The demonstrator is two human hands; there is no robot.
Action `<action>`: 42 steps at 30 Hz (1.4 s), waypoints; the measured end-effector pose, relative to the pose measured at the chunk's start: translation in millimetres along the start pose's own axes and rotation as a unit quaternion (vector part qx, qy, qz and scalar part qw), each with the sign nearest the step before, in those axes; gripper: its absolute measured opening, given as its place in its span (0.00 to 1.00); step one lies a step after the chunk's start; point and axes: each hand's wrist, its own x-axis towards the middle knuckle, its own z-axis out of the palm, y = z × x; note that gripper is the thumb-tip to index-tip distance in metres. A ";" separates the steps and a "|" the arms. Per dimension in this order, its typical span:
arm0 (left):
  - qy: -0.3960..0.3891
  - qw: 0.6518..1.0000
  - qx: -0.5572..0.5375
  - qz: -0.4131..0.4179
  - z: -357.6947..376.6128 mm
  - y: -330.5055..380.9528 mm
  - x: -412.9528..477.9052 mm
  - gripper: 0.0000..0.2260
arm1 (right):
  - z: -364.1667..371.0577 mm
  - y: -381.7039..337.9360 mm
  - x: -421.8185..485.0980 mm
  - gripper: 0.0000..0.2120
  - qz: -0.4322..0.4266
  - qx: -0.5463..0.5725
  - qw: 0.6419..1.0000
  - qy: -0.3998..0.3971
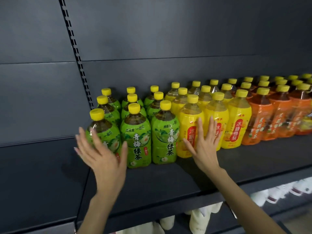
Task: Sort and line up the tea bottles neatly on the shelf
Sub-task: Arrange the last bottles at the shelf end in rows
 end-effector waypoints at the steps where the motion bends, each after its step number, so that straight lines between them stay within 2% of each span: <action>1: -0.007 0.993 0.065 0.095 8.1 11.1 -9.4 0.36 | -1.6 7.1 0.0 0.39 0.015 -0.003 1.000 -0.014; 4: -0.054 0.947 0.159 0.273 53.7 39.6 -34.0 0.35 | -4.4 25.6 0.1 0.40 0.022 -0.023 0.998 -0.051; 6: -0.069 0.928 0.185 0.315 82.6 50.4 -42.2 0.35 | -7.4 37.4 1.1 0.40 0.023 -0.026 0.998 -0.058; 10: -0.083 0.934 0.215 0.272 113.3 42.5 -25.4 0.39 | -18.7 61.6 9.8 0.40 0.029 -0.021 0.997 -0.070; 15: -0.072 0.928 0.237 0.280 125.3 31.9 -22.2 0.38 | -10.2 69.9 21.9 0.39 0.001 -0.015 0.995 -0.097; 20: -0.106 0.925 0.248 0.267 124.2 35.3 -34.8 0.33 | -21.3 76.7 20.8 0.39 -0.028 -0.004 0.989 -0.146; 23: -0.128 0.944 0.229 0.201 120.2 54.9 -49.4 0.30 | -38.9 94.1 16.3 0.37 -0.088 0.012 0.982 -0.167; 25: -0.126 0.960 0.199 0.154 120.9 79.8 -58.3 0.31 | -48.0 117.7 15.9 0.35 -0.107 -0.004 0.983 -0.147; 27: -0.134 0.963 0.178 0.155 127.3 108.9 -64.3 0.32 | -56.5 149.8 21.6 0.35 -0.073 -0.005 0.990 -0.123; 31: -0.151 0.959 0.166 0.173 154.5 166.8 -67.4 0.34 | -80.5 215.6 38.0 0.38 0.067 0.032 0.995 -0.061; 33: -0.173 0.951 0.180 0.180 170.8 194.9 -68.5 0.34 | -90.8 243.0 45.5 0.41 0.122 0.052 0.989 -0.062; 37: -0.237 0.930 0.219 0.173 202.1 230.9 -71.2 0.34 | -97.1 273.9 57.7 0.45 0.096 0.064 0.984 -0.134; 42: -0.282 0.917 0.239 0.152 212.4 233.8 -67.3 0.33 | -100.0 284.3 68.1 0.48 0.056 0.087 0.977 -0.188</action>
